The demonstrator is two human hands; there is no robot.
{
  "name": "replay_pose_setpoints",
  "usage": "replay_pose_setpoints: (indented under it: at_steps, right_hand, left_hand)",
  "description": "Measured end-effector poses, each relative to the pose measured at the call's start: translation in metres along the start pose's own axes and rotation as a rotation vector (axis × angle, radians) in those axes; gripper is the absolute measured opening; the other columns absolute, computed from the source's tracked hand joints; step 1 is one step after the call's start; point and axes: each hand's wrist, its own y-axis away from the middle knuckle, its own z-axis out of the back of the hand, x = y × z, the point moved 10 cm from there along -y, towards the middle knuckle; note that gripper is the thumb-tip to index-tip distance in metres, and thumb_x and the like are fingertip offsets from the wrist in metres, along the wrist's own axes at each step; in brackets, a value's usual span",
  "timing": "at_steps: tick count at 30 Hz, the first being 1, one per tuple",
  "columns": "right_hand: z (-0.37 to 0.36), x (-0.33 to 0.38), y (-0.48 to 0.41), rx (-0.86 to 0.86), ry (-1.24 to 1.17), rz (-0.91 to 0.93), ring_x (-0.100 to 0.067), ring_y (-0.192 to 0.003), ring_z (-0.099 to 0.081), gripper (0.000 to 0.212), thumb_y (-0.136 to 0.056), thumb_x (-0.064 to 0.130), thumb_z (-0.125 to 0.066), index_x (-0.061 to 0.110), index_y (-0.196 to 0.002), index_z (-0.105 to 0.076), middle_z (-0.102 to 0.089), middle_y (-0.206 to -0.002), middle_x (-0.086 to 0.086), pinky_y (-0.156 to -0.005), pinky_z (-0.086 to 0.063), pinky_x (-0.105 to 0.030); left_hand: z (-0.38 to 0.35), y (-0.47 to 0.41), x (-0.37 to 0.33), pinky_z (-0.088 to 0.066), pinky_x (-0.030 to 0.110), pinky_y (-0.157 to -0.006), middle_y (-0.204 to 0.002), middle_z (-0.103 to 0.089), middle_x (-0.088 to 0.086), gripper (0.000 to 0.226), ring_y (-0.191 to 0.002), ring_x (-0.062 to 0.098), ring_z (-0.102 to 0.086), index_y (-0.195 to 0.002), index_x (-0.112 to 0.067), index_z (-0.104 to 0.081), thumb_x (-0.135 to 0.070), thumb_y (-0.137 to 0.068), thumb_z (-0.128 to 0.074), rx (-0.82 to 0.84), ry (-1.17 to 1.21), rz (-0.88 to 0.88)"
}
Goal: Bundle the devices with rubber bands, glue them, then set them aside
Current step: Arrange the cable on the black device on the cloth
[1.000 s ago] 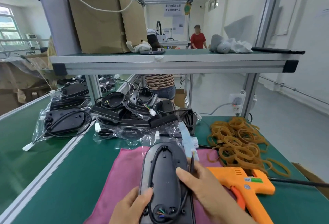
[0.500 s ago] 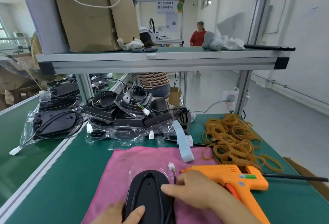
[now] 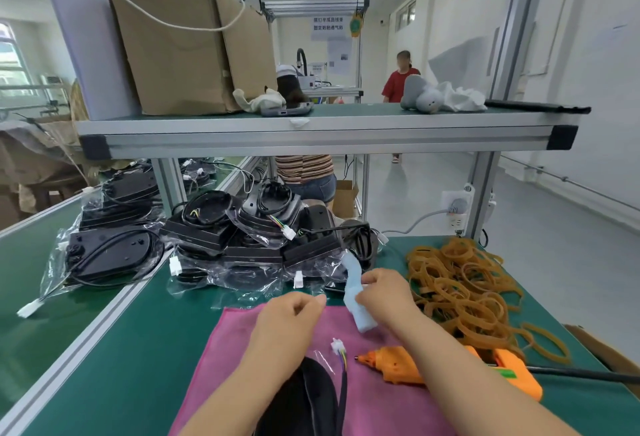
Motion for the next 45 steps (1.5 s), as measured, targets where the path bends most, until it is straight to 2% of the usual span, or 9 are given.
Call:
replay_pose_setpoints:
  at_steps: [7,12,15,17,20,23,29,35,45]
  right_hand:
    - [0.02,0.015,0.032,-0.024,-0.252,0.28,-0.003,-0.074,-0.059,0.029,-0.084,0.006,-0.063,0.033,-0.089,-0.071,-0.067,-0.081,0.012,-0.066,-0.049,-0.022]
    - [0.02,0.007,0.036,-0.003,-0.145,0.255,-0.018,-0.089,-0.062,0.019,-0.087,0.005,-0.062,0.015,-0.097,-0.074,-0.068,-0.097,-0.001,-0.083,-0.052,-0.036]
    - [0.046,0.004,0.042,-0.176,-0.155,0.22,-0.008,-0.091,-0.059,0.039,-0.087,0.012,-0.066,0.03,-0.121,-0.058,-0.048,-0.118,0.009,-0.084,-0.049,-0.028]
    - [0.061,0.006,0.049,-0.266,-0.225,0.209,-0.005,-0.08,-0.061,0.011,-0.091,0.023,-0.065,0.026,-0.1,-0.059,-0.055,-0.107,0.011,-0.074,-0.049,-0.027]
    - [0.025,0.002,0.054,0.111,-0.779,-0.045,-0.01,-0.054,-0.061,0.04,-0.099,0.043,-0.052,0.012,-0.082,-0.07,-0.069,-0.073,-0.002,-0.049,-0.051,-0.024]
    - [0.002,0.017,0.073,0.403,-1.1,-0.151,-0.012,-0.048,-0.058,0.055,-0.097,0.054,-0.048,0.008,-0.079,-0.073,-0.066,-0.067,-0.008,-0.042,-0.046,-0.02]
    - [0.011,0.023,0.071,0.286,-1.17,-0.061,-0.005,-0.046,-0.057,0.006,-0.094,0.007,-0.062,0.006,-0.091,-0.067,-0.065,-0.062,-0.004,-0.042,-0.047,-0.015]
    - [0.022,0.021,0.068,0.187,-1.165,-0.026,-0.008,-0.049,-0.057,0.012,-0.095,0.003,-0.058,0.005,-0.094,-0.069,-0.065,-0.063,-0.005,-0.045,-0.048,-0.016]
    - [0.028,0.031,0.078,0.2,-1.22,-0.016,-0.008,-0.078,-0.07,0.026,-0.094,0.015,-0.061,0.022,-0.079,-0.081,-0.074,-0.083,0.0,-0.065,-0.053,-0.025]
  left_hand:
    - [-0.053,-0.044,0.003,-0.045,0.02,-0.05,-0.097,-0.066,0.0,0.034,-0.073,0.01,-0.056,-0.112,-0.013,-0.065,-0.04,-0.091,-0.067,0.16,0.347,0.252]
    - [-0.063,-0.059,-0.02,-0.031,0.015,-0.043,-0.059,-0.059,-0.008,0.016,-0.055,0.007,-0.042,-0.076,-0.017,-0.067,-0.011,-0.091,-0.069,0.163,0.624,0.166]
    - [-0.042,-0.06,-0.041,-0.037,0.014,-0.047,-0.054,-0.059,-0.009,0.026,-0.05,0.007,-0.046,-0.067,-0.016,-0.069,0.0,-0.087,-0.068,0.027,0.486,-0.075]
    - [-0.025,-0.051,-0.058,-0.046,0.017,-0.06,-0.071,-0.068,-0.009,0.026,-0.062,0.006,-0.058,-0.076,-0.02,-0.077,0.003,-0.084,-0.068,-0.084,0.309,-0.26]
    - [-0.016,-0.028,-0.087,-0.049,0.02,-0.076,-0.088,-0.068,-0.001,0.022,-0.081,0.006,-0.062,-0.089,-0.011,-0.079,0.006,-0.083,-0.067,-0.198,0.059,-0.545]
    - [-0.015,-0.012,-0.1,-0.05,0.024,-0.078,-0.09,-0.067,0.006,0.016,-0.083,0.014,-0.064,-0.094,-0.004,-0.078,0.005,-0.086,-0.068,-0.251,-0.059,-0.678]
    - [-0.009,-0.003,-0.105,-0.052,0.031,-0.086,-0.101,-0.068,0.008,0.027,-0.092,0.02,-0.066,-0.106,-0.001,-0.075,0.013,-0.088,-0.059,-0.232,-0.059,-0.681]
    - [-0.011,0.014,-0.113,-0.052,0.03,-0.079,-0.097,-0.062,-0.006,0.013,-0.089,0.009,-0.062,-0.102,-0.014,-0.076,-0.013,-0.092,-0.067,-0.178,-0.007,-0.705]
    - [-0.009,0.003,-0.107,-0.051,0.029,-0.081,-0.093,-0.061,-0.008,0.014,-0.084,0.006,-0.061,-0.096,-0.023,-0.076,-0.013,-0.087,-0.073,-0.154,0.069,-0.573]
